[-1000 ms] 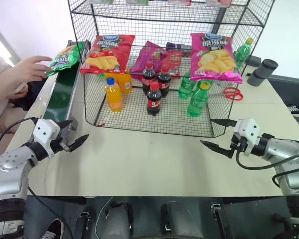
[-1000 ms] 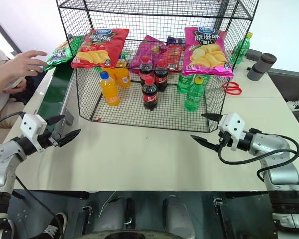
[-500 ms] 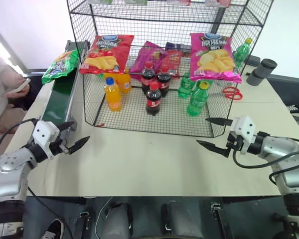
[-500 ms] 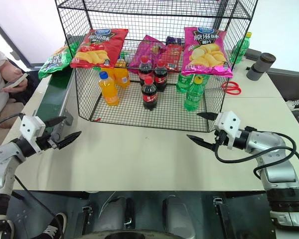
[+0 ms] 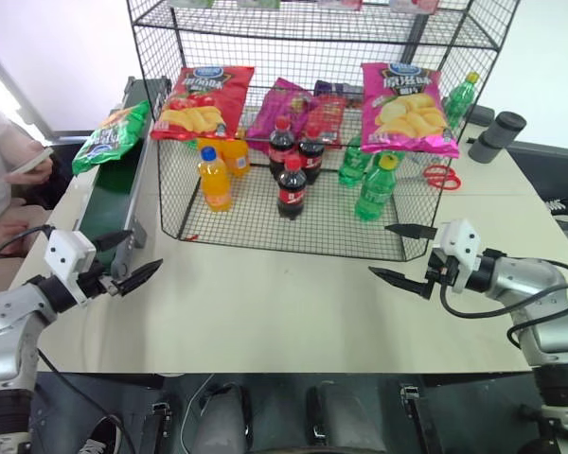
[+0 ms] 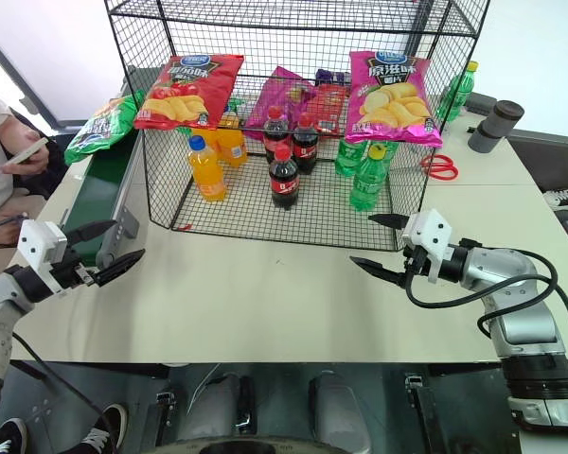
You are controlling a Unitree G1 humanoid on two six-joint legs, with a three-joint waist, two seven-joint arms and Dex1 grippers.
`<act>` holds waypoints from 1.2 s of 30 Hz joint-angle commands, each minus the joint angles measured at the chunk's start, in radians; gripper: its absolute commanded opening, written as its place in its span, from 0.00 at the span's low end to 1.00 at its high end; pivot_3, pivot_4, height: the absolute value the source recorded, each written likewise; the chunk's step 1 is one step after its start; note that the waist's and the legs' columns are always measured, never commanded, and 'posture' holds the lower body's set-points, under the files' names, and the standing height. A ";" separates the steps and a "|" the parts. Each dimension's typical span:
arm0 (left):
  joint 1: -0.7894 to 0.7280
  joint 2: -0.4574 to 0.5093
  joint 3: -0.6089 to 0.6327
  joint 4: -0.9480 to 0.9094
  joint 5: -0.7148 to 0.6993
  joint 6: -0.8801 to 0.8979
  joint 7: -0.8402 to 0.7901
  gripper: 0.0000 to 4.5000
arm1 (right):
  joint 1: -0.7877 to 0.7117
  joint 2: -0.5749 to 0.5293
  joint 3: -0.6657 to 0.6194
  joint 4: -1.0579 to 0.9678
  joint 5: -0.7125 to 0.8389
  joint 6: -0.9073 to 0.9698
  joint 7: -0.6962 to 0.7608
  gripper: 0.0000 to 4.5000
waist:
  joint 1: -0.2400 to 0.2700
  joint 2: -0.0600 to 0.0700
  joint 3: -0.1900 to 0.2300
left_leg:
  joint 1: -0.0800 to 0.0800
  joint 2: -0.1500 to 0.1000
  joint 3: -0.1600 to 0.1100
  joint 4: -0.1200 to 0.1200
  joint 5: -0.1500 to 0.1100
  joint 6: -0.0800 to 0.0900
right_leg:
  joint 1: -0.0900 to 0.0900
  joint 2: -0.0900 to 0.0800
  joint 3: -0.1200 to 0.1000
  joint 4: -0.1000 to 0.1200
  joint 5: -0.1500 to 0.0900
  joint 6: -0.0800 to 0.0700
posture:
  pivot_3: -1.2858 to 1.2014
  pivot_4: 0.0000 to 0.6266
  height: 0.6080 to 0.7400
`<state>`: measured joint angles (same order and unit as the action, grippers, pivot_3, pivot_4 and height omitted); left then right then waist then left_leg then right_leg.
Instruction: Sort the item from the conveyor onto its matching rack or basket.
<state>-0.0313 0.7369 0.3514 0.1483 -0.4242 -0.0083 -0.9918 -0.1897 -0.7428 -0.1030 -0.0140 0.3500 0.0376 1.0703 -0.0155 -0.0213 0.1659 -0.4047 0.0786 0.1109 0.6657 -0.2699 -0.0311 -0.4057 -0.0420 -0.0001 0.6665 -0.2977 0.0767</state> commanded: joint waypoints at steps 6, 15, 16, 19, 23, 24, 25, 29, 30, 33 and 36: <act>0.086 0.043 0.104 -0.024 0.121 -0.214 0.082 1.00 | -0.026 0.056 0.017 -0.099 0.115 0.116 0.009 0.99 | 0.001 0.000 0.000 | 0.000 0.000 0.000 0.000 0.000 0.000 | 0.000 0.000 0.000 0.000 0.000 0.000 | 0.52 0.24 1.00; 0.282 0.125 0.208 0.025 0.645 -0.644 0.465 1.00 | -0.154 0.283 0.241 -0.157 0.044 0.191 -0.093 0.99 | -0.003 0.000 0.000 | -0.001 0.003 0.000 -0.001 0.000 0.000 | -0.003 -0.001 0.001 0.000 0.001 -0.001 | 0.52 0.24 1.00; 0.301 0.123 0.219 0.031 0.659 -0.640 0.495 1.00 | -0.171 0.304 0.256 -0.141 0.032 0.181 -0.097 0.99 | 0.000 0.000 0.000 | -0.001 0.003 0.000 -0.001 0.000 0.000 | -0.003 -0.001 0.001 0.000 0.001 -0.001 | 0.52 0.24 1.00; 0.348 0.128 0.230 0.055 0.714 -0.632 0.569 1.00 | -0.208 0.351 0.288 -0.108 0.019 0.166 -0.096 0.99 | 0.006 -0.002 -0.001 | -0.003 0.003 0.003 -0.001 0.000 0.001 | -0.004 -0.003 -0.001 -0.001 0.000 -0.001 | 0.52 0.24 1.00; 0.365 0.140 0.221 0.072 0.764 -0.625 0.647 1.00 | -0.236 0.369 0.358 -0.072 -0.020 0.124 -0.036 0.99 | 0.003 -0.003 -0.002 | -0.002 0.003 0.003 -0.001 0.000 0.001 | -0.004 -0.002 -0.001 0.000 0.000 -0.001 | 0.52 0.24 1.00; 0.360 0.144 0.219 0.074 0.777 -0.619 0.667 1.00 | -0.240 0.363 0.371 -0.061 -0.029 0.111 -0.014 0.99 | 0.003 -0.003 -0.002 | -0.002 0.003 0.003 -0.001 0.000 0.001 | -0.004 -0.002 -0.001 0.000 0.000 -0.001 | 0.52 0.24 1.00; 0.354 0.150 0.215 0.079 0.790 -0.614 0.684 1.00 | -0.249 0.363 0.376 -0.044 -0.039 0.097 -0.005 0.99 | 0.003 -0.003 -0.002 | -0.002 0.003 0.003 -0.001 0.000 0.001 | -0.004 -0.002 -0.001 0.000 0.000 -0.001 | 0.52 0.24 1.00; 0.339 0.170 0.196 0.098 0.841 -0.591 0.747 1.00 | -0.286 0.383 0.379 0.004 -0.061 0.060 -0.008 0.99 | 0.000 -0.003 -0.002 | -0.002 0.003 0.003 -0.001 0.000 0.001 | -0.004 -0.002 -0.001 0.000 0.001 -0.001 | 0.52 0.24 1.00; 0.337 0.177 0.187 0.101 0.855 -0.590 0.760 1.00 | -0.292 0.386 0.379 0.010 -0.062 0.057 -0.008 0.99 | 0.000 -0.003 -0.002 | -0.002 0.003 0.003 -0.001 0.000 0.001 | -0.004 -0.002 -0.001 0.000 0.001 -0.001 | 0.52 0.24 1.00; 0.333 0.186 0.172 0.105 0.878 -0.573 0.794 1.00 | -0.298 0.388 0.373 0.023 -0.064 0.050 -0.010 0.99 | -0.003 -0.003 -0.002 | -0.002 0.003 0.004 -0.001 0.000 0.001 | -0.005 -0.001 -0.001 0.000 0.001 -0.001 | 0.52 0.24 1.00; 0.318 0.190 0.161 0.116 0.892 -0.553 0.827 1.00 | -0.295 0.384 0.366 0.025 -0.067 0.044 -0.016 0.99 | -0.002 -0.003 -0.002 | -0.003 0.003 0.004 -0.002 0.000 0.001 | -0.005 -0.001 -0.001 0.000 0.001 -0.001 | 0.52 0.24 1.00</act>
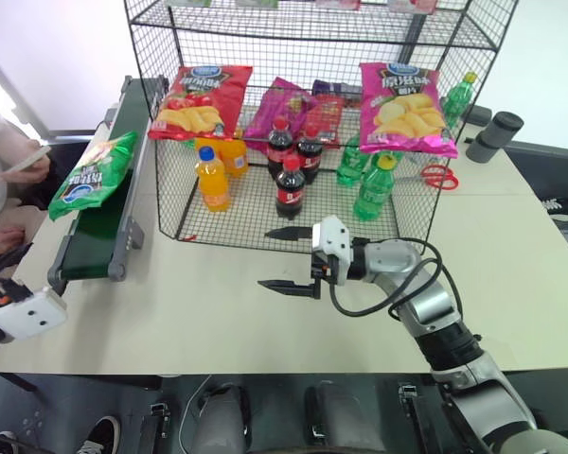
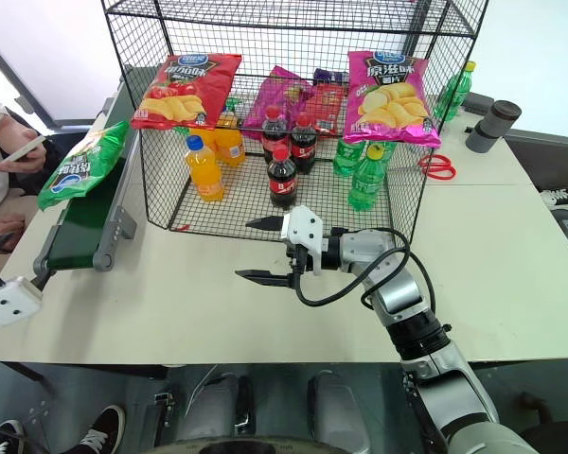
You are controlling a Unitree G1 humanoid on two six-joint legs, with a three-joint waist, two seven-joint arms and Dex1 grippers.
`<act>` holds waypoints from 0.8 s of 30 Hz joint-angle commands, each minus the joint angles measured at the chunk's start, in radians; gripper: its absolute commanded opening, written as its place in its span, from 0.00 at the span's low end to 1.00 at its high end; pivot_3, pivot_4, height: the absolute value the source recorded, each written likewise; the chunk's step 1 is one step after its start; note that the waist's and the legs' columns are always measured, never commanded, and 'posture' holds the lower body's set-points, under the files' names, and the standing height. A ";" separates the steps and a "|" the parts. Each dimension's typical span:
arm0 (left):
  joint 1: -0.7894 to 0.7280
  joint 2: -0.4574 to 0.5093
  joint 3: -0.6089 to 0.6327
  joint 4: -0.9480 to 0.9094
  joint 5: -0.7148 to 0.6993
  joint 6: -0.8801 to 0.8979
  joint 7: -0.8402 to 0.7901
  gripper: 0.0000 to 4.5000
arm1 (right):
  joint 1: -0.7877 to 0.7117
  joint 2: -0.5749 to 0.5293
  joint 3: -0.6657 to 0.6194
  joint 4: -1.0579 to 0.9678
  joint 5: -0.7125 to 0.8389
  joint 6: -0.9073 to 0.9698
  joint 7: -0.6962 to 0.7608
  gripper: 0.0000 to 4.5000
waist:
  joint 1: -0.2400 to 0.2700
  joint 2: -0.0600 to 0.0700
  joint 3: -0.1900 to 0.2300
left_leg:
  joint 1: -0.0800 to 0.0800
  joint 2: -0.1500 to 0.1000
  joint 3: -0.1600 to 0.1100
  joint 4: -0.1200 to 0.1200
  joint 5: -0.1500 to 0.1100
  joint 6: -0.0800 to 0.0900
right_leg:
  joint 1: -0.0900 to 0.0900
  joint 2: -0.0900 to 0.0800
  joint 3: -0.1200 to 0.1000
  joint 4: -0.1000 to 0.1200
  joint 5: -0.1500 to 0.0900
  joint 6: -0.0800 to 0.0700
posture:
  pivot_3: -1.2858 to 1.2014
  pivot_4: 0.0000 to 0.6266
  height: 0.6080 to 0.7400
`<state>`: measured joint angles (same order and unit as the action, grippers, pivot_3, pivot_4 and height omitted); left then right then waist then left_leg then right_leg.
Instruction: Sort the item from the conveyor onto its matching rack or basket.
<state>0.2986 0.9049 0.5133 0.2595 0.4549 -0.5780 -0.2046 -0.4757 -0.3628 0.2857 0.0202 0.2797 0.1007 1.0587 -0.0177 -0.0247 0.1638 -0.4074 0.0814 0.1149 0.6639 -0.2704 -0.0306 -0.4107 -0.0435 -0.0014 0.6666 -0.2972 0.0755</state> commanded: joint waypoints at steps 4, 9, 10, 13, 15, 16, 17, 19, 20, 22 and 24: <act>-0.038 0.033 -0.028 0.026 0.021 0.039 0.070 1.00 | -0.004 0.001 -0.033 -0.015 0.003 -0.020 -0.016 0.99 | 0.002 0.000 0.000 | 0.000 0.000 0.000 0.000 0.000 0.000 | 0.000 0.000 0.000 0.000 0.000 0.000 | 0.52 0.24 1.00; -0.068 0.032 -0.047 0.038 0.000 0.060 0.076 1.00 | 0.003 -0.006 -0.039 -0.024 -0.002 -0.021 -0.024 0.99 | 0.002 0.000 0.000 | 0.000 0.000 0.000 0.000 0.000 0.000 | 0.000 -0.001 0.000 0.000 0.000 0.000 | 0.52 0.24 1.00; -0.071 0.034 -0.050 0.039 0.001 0.061 0.078 1.00 | 0.003 -0.009 -0.038 -0.023 -0.006 -0.024 -0.024 0.99 | 0.001 0.000 0.000 | 0.000 0.000 0.000 0.000 0.000 0.000 | 0.000 -0.001 0.000 0.000 0.000 0.000 | 0.52 0.24 1.00; -0.092 0.035 -0.062 0.027 -0.005 0.075 0.074 1.00 | 0.001 -0.009 -0.053 -0.016 0.001 -0.022 -0.034 0.99 | 0.001 0.000 0.000 | 0.000 0.000 0.000 0.000 0.000 0.000 | 0.000 -0.001 0.000 0.000 0.000 0.000 | 0.52 0.24 1.00; -0.095 0.037 -0.067 0.021 -0.003 0.079 0.075 1.00 | 0.002 -0.012 -0.053 -0.015 -0.003 -0.028 -0.036 0.99 | 0.001 0.000 0.000 | 0.000 0.000 0.000 0.000 0.000 0.000 | 0.000 0.000 0.000 0.000 0.000 0.000 | 0.52 0.24 1.00; -0.098 0.037 -0.069 0.019 -0.004 0.081 0.074 1.00 | 0.002 -0.013 -0.053 -0.014 -0.004 -0.030 -0.036 0.99 | 0.001 0.000 0.000 | 0.000 0.000 0.000 0.000 0.000 0.000 | 0.000 0.000 0.000 0.000 0.000 0.000 | 0.52 0.24 1.00; -0.100 0.038 -0.072 0.018 -0.004 0.082 0.072 1.00 | 0.001 -0.014 -0.054 -0.013 -0.004 -0.031 -0.036 0.99 | 0.001 0.000 0.000 | 0.000 0.000 0.000 0.000 0.000 0.000 | 0.000 0.000 0.000 0.000 0.000 0.000 | 0.52 0.24 1.00; -0.104 0.037 -0.079 0.019 -0.004 0.086 0.073 1.00 | 0.001 -0.015 -0.055 -0.012 -0.004 -0.031 -0.037 0.99 | 0.001 0.000 0.000 | 0.000 0.000 0.000 0.000 0.000 0.000 | 0.000 0.000 0.000 0.000 0.000 0.000 | 0.52 0.24 1.00; -0.106 0.036 -0.084 0.022 -0.002 0.088 0.076 1.00 | 0.001 -0.015 -0.056 -0.015 -0.001 -0.028 -0.037 0.99 | 0.001 0.000 0.000 | 0.000 0.000 0.000 0.000 0.000 0.000 | 0.000 0.000 0.000 0.000 0.000 0.000 | 0.52 0.24 1.00; -0.112 0.036 -0.094 0.029 0.001 0.090 0.082 1.00 | 0.001 -0.014 -0.059 -0.019 0.003 -0.023 -0.039 0.99 | 0.001 0.000 0.000 | 0.000 0.000 0.000 0.000 0.000 0.000 | 0.000 0.000 0.000 0.000 0.000 0.000 | 0.52 0.24 1.00; -0.120 0.038 -0.107 0.036 0.004 0.087 0.089 1.00 | 0.002 -0.014 -0.061 -0.023 0.004 -0.021 -0.043 0.99 | 0.001 0.000 0.000 | 0.000 0.000 0.000 0.000 0.000 0.000 | 0.000 0.000 0.000 0.000 0.000 0.000 | 0.52 0.24 1.00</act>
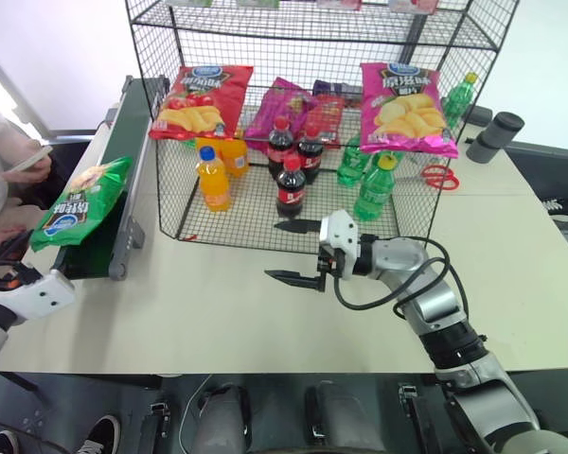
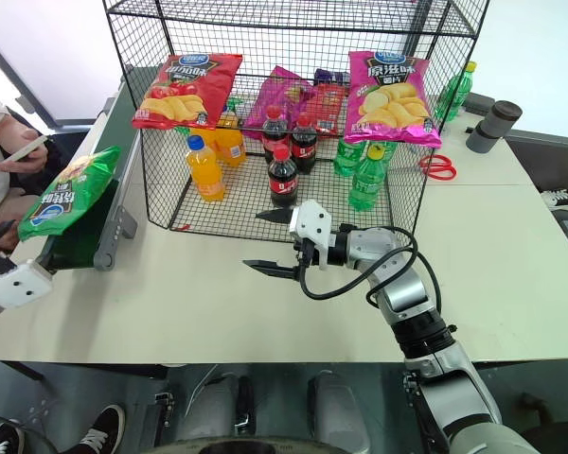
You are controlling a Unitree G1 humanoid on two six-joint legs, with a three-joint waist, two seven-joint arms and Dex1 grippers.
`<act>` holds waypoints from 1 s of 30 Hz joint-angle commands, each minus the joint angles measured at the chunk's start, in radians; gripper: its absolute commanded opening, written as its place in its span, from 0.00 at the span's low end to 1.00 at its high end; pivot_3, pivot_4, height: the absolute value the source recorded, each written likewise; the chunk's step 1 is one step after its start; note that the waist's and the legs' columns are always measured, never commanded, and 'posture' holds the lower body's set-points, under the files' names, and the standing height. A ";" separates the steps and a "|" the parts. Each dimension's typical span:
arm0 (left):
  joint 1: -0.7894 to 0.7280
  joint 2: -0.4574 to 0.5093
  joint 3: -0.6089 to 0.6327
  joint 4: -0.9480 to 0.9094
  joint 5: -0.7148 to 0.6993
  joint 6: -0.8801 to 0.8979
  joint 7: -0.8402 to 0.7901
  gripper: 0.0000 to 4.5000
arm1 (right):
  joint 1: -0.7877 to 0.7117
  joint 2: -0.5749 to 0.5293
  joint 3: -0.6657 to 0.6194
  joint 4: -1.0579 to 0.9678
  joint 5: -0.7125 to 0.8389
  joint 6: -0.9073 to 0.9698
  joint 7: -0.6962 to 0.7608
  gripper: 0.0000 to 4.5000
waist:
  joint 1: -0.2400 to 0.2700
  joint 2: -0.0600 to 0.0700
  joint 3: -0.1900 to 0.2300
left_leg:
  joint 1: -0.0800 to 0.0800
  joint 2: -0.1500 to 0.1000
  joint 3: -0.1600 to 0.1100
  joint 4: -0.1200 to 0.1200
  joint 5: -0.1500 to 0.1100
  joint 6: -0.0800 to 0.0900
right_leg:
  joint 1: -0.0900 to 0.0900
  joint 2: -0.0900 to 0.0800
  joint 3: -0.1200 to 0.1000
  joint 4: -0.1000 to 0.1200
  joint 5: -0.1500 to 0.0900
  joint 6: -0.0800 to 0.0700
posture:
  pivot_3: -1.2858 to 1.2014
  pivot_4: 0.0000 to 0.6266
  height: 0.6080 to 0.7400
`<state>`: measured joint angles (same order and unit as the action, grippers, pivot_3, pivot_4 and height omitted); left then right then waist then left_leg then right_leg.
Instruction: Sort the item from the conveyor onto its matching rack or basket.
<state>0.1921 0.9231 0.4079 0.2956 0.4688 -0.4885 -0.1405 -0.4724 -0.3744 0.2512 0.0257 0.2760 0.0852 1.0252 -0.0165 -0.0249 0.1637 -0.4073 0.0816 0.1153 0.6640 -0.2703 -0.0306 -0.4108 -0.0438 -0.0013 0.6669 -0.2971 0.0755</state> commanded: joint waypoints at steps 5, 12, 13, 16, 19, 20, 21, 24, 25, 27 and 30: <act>-0.041 0.028 -0.023 0.019 -0.006 0.003 0.037 1.00 | 0.008 -0.010 -0.040 -0.044 0.014 0.000 -0.018 0.99 | 0.001 0.000 0.000 | 0.000 0.000 0.000 0.000 0.000 0.000 | 0.000 0.000 0.000 0.000 0.000 0.000 | 0.52 0.24 1.00; -0.109 0.010 -0.017 0.087 -0.154 0.057 -0.050 0.63 | 0.000 -0.036 -0.099 -0.036 0.029 0.014 -0.037 1.00 | 0.002 0.000 0.000 | 0.000 -0.001 0.000 0.000 0.000 0.000 | 0.000 0.000 0.000 0.000 0.000 0.000 | 0.52 0.24 1.00; -0.112 0.011 -0.024 0.089 -0.164 0.047 -0.056 0.51 | -0.002 -0.043 -0.109 -0.030 0.029 0.013 -0.039 1.00 | 0.002 0.000 0.000 | 0.000 -0.001 0.000 0.000 0.000 0.000 | 0.000 0.000 0.000 0.000 0.000 0.000 | 0.52 0.24 1.00; -0.127 -0.005 -0.024 0.068 -0.212 0.043 -0.067 0.21 | 0.003 -0.055 -0.119 -0.035 0.032 0.017 -0.035 1.00 | 0.001 0.000 0.000 | 0.000 -0.001 0.000 0.000 0.000 0.000 | 0.000 0.000 0.000 0.000 0.000 0.000 | 0.52 0.24 1.00; -0.137 0.001 -0.029 0.068 -0.211 0.042 -0.065 0.01 | 0.015 -0.054 -0.114 -0.046 0.028 0.017 -0.034 1.00 | 0.000 0.000 0.000 | 0.000 -0.001 0.000 0.000 0.000 0.000 | 0.000 0.000 0.000 0.000 0.000 0.000 | 0.52 0.24 1.00; -0.139 0.008 -0.034 0.070 -0.194 0.039 -0.055 0.01 | 0.016 -0.049 -0.111 -0.051 0.026 0.019 -0.038 1.00 | 0.000 0.000 0.000 | 0.000 -0.001 0.000 0.000 0.000 0.000 | 0.000 0.001 0.000 0.000 0.000 0.000 | 0.52 0.24 1.00; -0.141 0.017 -0.040 0.073 -0.174 0.039 -0.046 0.01 | 0.015 -0.046 -0.110 -0.054 0.026 0.021 -0.042 1.00 | 0.000 0.000 0.000 | 0.000 -0.001 0.000 0.000 0.000 0.000 | 0.000 0.000 0.000 0.000 0.000 0.000 | 0.52 0.24 1.00; -0.145 0.022 -0.046 0.078 -0.169 0.031 -0.043 0.01 | 0.015 -0.041 -0.109 -0.056 0.026 0.022 -0.045 1.00 | 0.001 0.000 0.000 | 0.000 -0.001 0.000 0.000 0.000 0.000 | 0.000 0.001 0.000 0.000 0.000 0.000 | 0.52 0.24 1.00; -0.145 0.025 -0.049 0.078 -0.160 0.028 -0.037 0.01 | 0.017 -0.040 -0.108 -0.055 0.024 0.020 -0.046 1.00 | 0.001 0.000 0.000 | 0.000 -0.001 0.000 0.000 0.000 0.000 | 0.000 0.000 0.000 0.000 0.000 0.000 | 0.52 0.24 1.00; -0.146 0.027 -0.053 0.082 -0.160 0.029 -0.040 0.01 | 0.021 -0.038 -0.105 -0.056 0.020 0.018 -0.045 1.00 | 0.002 0.000 0.000 | 0.000 -0.001 0.000 0.000 0.000 0.000 | 0.000 0.000 0.000 0.000 0.000 0.000 | 0.52 0.24 1.00; -0.146 0.029 -0.057 0.084 -0.156 0.032 -0.034 0.01 | 0.019 -0.037 -0.104 -0.056 0.019 0.017 -0.045 1.00 | 0.002 0.000 0.000 | 0.000 -0.001 0.000 0.000 0.000 0.000 | 0.000 0.000 0.000 0.000 0.000 0.000 | 0.52 0.24 1.00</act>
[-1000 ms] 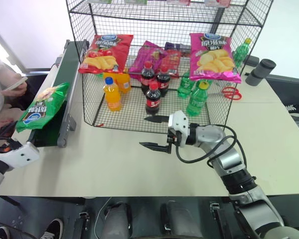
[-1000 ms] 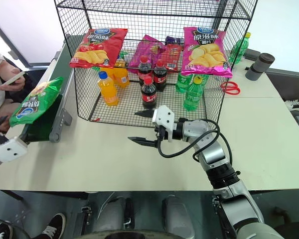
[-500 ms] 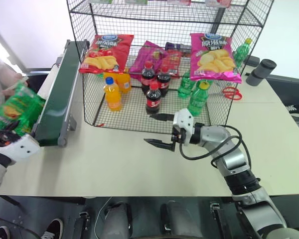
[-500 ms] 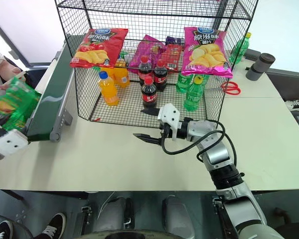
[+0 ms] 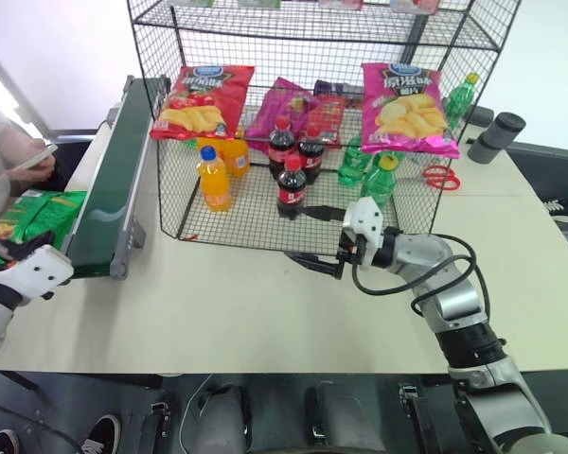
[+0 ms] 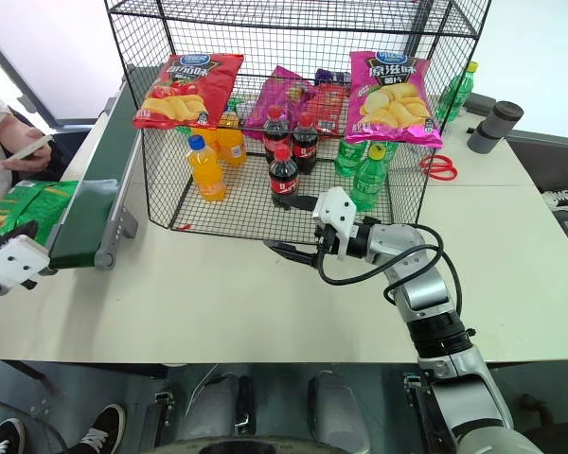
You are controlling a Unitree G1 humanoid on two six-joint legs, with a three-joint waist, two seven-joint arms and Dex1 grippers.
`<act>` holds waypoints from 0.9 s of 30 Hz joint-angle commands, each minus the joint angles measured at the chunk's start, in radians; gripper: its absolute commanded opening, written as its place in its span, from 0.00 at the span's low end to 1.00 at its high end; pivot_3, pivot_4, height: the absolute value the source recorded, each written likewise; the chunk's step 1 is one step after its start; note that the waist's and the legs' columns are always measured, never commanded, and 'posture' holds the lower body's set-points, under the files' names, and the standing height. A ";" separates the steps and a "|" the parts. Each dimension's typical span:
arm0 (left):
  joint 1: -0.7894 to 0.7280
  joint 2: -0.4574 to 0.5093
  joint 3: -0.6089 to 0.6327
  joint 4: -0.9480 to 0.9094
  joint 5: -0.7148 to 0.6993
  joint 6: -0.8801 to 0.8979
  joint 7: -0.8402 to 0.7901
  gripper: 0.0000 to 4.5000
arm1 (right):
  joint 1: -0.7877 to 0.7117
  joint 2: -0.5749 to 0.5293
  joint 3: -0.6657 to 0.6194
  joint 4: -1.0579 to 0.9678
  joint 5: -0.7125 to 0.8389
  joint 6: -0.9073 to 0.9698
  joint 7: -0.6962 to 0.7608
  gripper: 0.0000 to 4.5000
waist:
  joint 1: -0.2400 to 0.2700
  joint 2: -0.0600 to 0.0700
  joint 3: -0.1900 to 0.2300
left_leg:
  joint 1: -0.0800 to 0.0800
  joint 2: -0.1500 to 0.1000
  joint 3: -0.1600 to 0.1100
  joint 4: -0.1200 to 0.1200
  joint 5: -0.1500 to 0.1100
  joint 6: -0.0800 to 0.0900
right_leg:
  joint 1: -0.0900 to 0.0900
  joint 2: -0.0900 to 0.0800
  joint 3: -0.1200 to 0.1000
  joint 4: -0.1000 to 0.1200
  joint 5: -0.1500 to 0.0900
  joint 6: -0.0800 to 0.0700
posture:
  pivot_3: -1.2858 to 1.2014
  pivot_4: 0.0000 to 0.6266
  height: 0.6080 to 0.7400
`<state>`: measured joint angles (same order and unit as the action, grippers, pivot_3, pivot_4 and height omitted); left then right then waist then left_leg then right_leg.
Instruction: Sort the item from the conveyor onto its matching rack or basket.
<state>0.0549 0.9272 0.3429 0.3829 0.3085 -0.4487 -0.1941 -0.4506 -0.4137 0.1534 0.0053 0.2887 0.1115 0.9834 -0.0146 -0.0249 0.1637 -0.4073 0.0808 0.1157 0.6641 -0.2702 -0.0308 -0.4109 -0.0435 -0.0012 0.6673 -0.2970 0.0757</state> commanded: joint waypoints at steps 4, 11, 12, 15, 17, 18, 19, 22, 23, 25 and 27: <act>-0.003 0.023 0.006 -0.004 0.008 -0.010 0.031 0.01 | -0.008 0.005 -0.005 -0.030 0.005 -0.012 -0.003 1.00 | 0.000 0.000 0.000 | 0.000 0.000 0.000 0.000 0.000 0.000 | 0.000 0.000 0.000 0.000 0.000 0.000 | 0.52 0.24 1.00; 0.001 0.029 -0.003 -0.002 0.021 -0.015 0.046 0.01 | -0.015 0.006 -0.005 -0.020 0.001 -0.018 -0.001 1.00 | 0.000 0.000 0.000 | 0.000 0.000 0.000 0.000 0.000 0.000 | 0.000 0.000 0.000 0.000 0.000 0.000 | 0.52 0.24 1.00; 0.001 0.029 -0.004 -0.002 0.022 -0.015 0.048 0.01 | -0.015 0.006 -0.004 -0.020 0.000 -0.019 0.000 1.00 | 0.000 0.000 0.000 | 0.000 0.000 0.000 0.000 0.000 0.000 | 0.000 0.000 0.000 0.000 0.000 0.000 | 0.52 0.24 1.00; 0.002 0.030 -0.003 -0.002 0.028 -0.018 0.058 0.01 | -0.016 0.007 -0.003 -0.021 -0.001 -0.020 -0.001 1.00 | 0.000 0.000 0.000 | 0.000 0.000 0.000 0.000 0.000 0.000 | 0.000 0.000 0.000 0.000 0.000 0.000 | 0.52 0.24 1.00; -0.001 0.030 -0.005 0.002 0.026 -0.022 0.056 0.01 | -0.016 0.008 -0.003 -0.021 -0.002 -0.020 0.000 1.00 | 0.000 0.000 0.000 | 0.000 0.000 0.000 0.000 0.000 0.000 | 0.000 0.000 0.000 0.000 0.000 0.000 | 0.52 0.24 1.00; -0.003 0.031 -0.006 0.004 0.027 -0.024 0.057 0.01 | -0.016 0.009 -0.002 -0.021 -0.003 -0.020 -0.001 1.00 | 0.000 0.000 0.000 | 0.000 0.000 0.000 0.000 0.000 0.000 | 0.000 0.000 0.000 0.000 0.000 0.000 | 0.52 0.24 1.00; -0.004 0.031 -0.006 0.006 0.025 -0.027 0.056 0.01 | -0.016 0.010 -0.002 -0.021 -0.003 -0.020 -0.002 1.00 | 0.000 0.000 0.000 | 0.000 0.000 0.000 0.000 0.000 0.000 | 0.000 0.000 0.000 0.000 0.000 0.000 | 0.52 0.24 1.00; -0.008 0.026 -0.007 0.009 -0.007 -0.034 0.025 0.06 | -0.014 0.012 -0.002 -0.024 -0.004 -0.020 -0.002 1.00 | 0.000 0.000 0.000 | 0.000 0.000 0.000 0.000 0.000 0.000 | 0.000 0.000 0.000 0.000 0.000 0.000 | 0.52 0.24 1.00; -0.004 0.028 -0.005 0.002 -0.006 -0.038 0.024 0.13 | -0.012 0.011 0.000 -0.024 -0.006 -0.021 -0.001 1.00 | 0.000 0.000 0.000 | 0.000 0.000 0.000 0.000 0.000 0.000 | 0.000 0.000 0.000 0.000 0.000 0.000 | 0.52 0.24 1.00; -0.001 0.029 -0.007 -0.008 -0.010 -0.042 0.014 0.28 | -0.010 0.009 0.002 -0.024 -0.009 -0.024 0.002 1.00 | 0.000 0.000 0.000 | 0.000 0.000 0.000 0.000 0.000 0.000 | 0.000 0.000 0.000 0.000 0.000 0.000 | 0.52 0.24 1.00; -0.002 0.025 -0.011 -0.014 -0.016 -0.042 0.003 0.48 | -0.009 0.009 0.002 -0.025 -0.008 -0.024 0.001 1.00 | 0.000 0.000 0.000 | 0.000 0.000 0.000 0.000 0.000 0.000 | 0.000 0.000 0.000 0.000 0.000 0.000 | 0.52 0.24 1.00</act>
<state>0.0568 0.9327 0.3273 0.3913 0.3162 -0.4809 -0.1831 -0.4506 -0.4094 0.1592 0.0054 0.2774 0.1021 0.9843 -0.0144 -0.0249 0.1637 -0.4073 0.0808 0.1158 0.6641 -0.2702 -0.0308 -0.4109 -0.0434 -0.0012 0.6674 -0.2970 0.0757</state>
